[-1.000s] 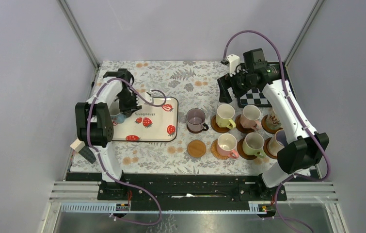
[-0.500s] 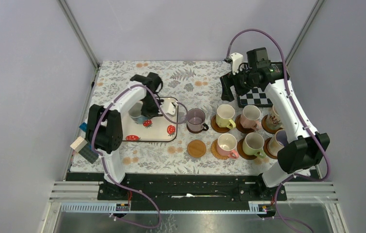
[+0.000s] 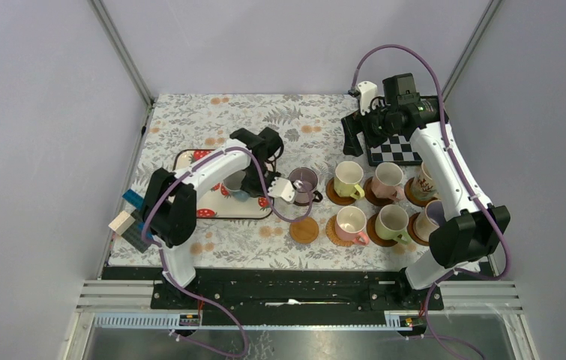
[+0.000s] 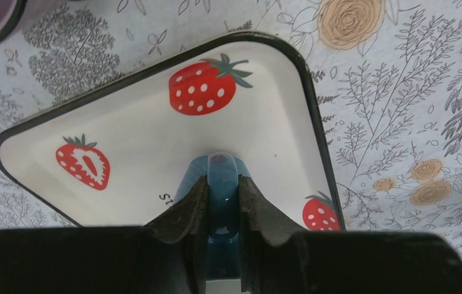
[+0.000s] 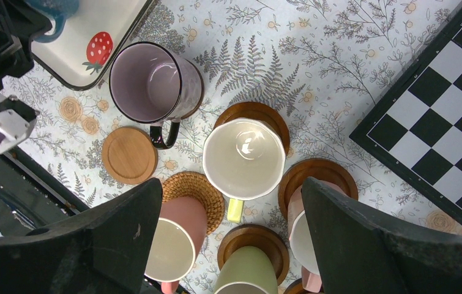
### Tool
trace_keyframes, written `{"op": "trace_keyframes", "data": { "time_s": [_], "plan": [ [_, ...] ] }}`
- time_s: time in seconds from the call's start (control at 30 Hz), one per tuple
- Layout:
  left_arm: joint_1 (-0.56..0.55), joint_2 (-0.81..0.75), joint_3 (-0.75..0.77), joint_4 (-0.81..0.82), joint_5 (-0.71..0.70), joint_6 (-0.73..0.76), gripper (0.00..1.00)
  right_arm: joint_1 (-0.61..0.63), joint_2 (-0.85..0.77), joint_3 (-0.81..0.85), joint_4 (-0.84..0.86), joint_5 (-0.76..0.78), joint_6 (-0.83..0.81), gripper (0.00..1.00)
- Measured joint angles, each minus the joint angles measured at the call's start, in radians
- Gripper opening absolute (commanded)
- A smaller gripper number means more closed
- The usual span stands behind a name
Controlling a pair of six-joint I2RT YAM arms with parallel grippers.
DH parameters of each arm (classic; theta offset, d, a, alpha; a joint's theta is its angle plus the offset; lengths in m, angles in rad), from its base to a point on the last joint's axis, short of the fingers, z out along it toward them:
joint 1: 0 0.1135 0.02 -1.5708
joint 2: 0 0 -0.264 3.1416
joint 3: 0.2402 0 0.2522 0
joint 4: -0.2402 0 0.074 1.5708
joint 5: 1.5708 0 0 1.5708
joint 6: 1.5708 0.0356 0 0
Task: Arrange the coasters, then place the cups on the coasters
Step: Pick up the cup from the tray.
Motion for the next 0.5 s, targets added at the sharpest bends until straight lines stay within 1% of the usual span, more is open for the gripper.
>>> {"op": "trace_keyframes", "data": {
  "time_s": [0.17,0.23,0.3,0.37,0.5],
  "plan": [
    [-0.037,0.000,-0.036,0.004,-0.003,0.001,0.09,0.000,0.000,0.000,0.000,0.000,0.000,0.92],
    [-0.048,0.000,-0.042,0.002,-0.003,0.001,0.19,0.000,0.000,0.000,0.000,0.000,0.000,0.92],
    [-0.055,-0.002,-0.042,0.005,-0.003,0.000,0.33,0.000,0.000,0.000,0.000,-0.001,0.000,0.92],
    [-0.058,-0.002,-0.042,0.008,-0.006,-0.003,0.43,0.000,0.000,0.000,0.000,-0.001,0.000,0.92],
    [-0.058,-0.005,-0.039,0.007,-0.016,-0.017,0.53,0.000,0.002,0.000,0.000,-0.001,0.000,0.92]
  ]
}}
